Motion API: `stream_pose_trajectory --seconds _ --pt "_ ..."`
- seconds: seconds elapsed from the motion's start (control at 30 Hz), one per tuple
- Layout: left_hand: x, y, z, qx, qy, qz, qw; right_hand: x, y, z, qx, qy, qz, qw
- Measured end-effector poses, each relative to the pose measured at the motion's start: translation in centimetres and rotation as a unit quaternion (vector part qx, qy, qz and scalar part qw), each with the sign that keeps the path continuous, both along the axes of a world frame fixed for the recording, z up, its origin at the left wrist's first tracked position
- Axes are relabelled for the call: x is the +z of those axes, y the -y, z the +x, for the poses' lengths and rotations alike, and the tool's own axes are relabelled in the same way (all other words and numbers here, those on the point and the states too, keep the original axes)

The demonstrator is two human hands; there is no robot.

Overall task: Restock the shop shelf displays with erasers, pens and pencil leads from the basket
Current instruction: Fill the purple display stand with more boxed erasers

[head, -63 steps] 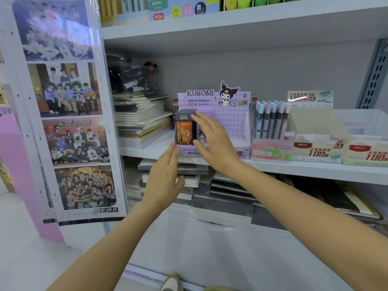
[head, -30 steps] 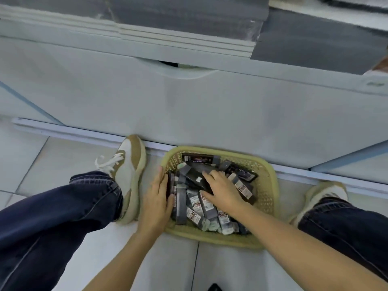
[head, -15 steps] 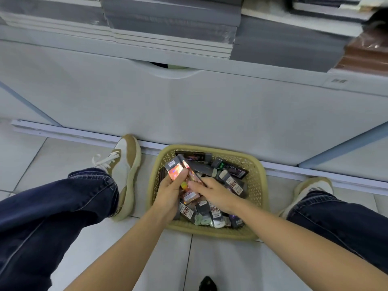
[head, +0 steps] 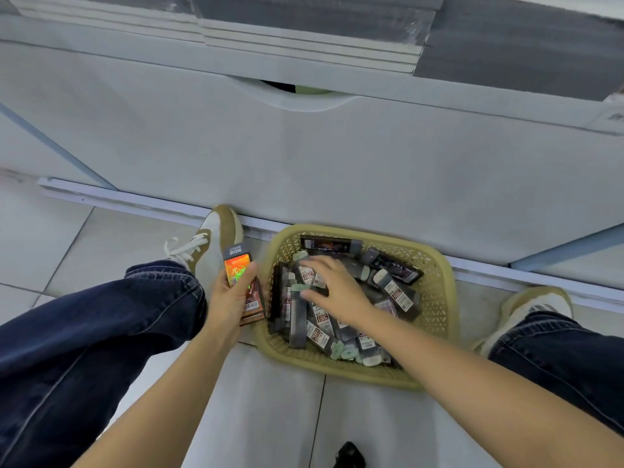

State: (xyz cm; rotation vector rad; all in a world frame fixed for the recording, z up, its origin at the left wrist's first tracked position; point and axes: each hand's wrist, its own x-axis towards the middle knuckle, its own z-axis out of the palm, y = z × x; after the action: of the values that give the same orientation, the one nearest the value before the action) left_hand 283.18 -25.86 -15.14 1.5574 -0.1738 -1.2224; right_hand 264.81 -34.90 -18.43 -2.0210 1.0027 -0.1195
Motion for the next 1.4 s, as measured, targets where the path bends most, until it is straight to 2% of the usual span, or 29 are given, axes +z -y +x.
stream_pose_trajectory --seconds 0.1,0.17,0.23,0.33,0.63,0.8,0.93,1.07,1.2,1.3,1.4 --pt "-0.5 -0.1 0.4 0.009 0.001 -0.008 1.000 -0.6 -1.7 2.5 0.059 0.023 0.037 0.997" --pt "-0.7 -0.1 0.6 0.000 -0.004 -0.009 1.000 -0.8 -2.0 3.8 0.016 0.039 0.086 0.995" --pt "-0.7 -0.2 0.7 -0.012 -0.011 -0.009 1.000 -0.8 -1.6 4.5 -0.016 0.028 0.089 0.996" --pt "-0.6 -0.3 0.6 -0.031 -0.009 -0.015 0.999 -0.9 -1.1 4.9 -0.012 0.002 0.064 0.998" --pt "-0.5 -0.6 0.5 -0.060 0.026 -0.025 0.998 -1.0 -0.8 3.8 -0.035 0.030 0.118 0.992" --pt "0.0 -0.1 -0.2 -0.056 0.041 -0.018 0.997 1.2 1.4 0.7 -0.146 0.091 0.179 0.969" --pt "0.9 1.1 -2.6 -0.064 0.012 0.008 0.998 4.1 2.7 -1.1 -0.217 0.208 0.283 0.911" --pt "2.6 1.5 -5.7 -0.112 -0.030 -0.016 0.993 6.7 2.0 -1.0 -0.221 0.249 0.258 0.907" --pt "4.3 1.1 -6.5 -0.120 -0.021 -0.037 0.992 8.7 1.0 -1.1 -0.230 0.288 0.257 0.893" --pt "5.7 0.7 -6.2 -0.107 -0.017 -0.046 0.993 9.9 0.6 -1.9 -0.206 0.268 0.306 0.890" --pt "7.2 0.7 -5.9 -0.082 -0.006 -0.043 0.996 11.4 0.4 -3.1 -0.132 0.235 0.307 0.913"
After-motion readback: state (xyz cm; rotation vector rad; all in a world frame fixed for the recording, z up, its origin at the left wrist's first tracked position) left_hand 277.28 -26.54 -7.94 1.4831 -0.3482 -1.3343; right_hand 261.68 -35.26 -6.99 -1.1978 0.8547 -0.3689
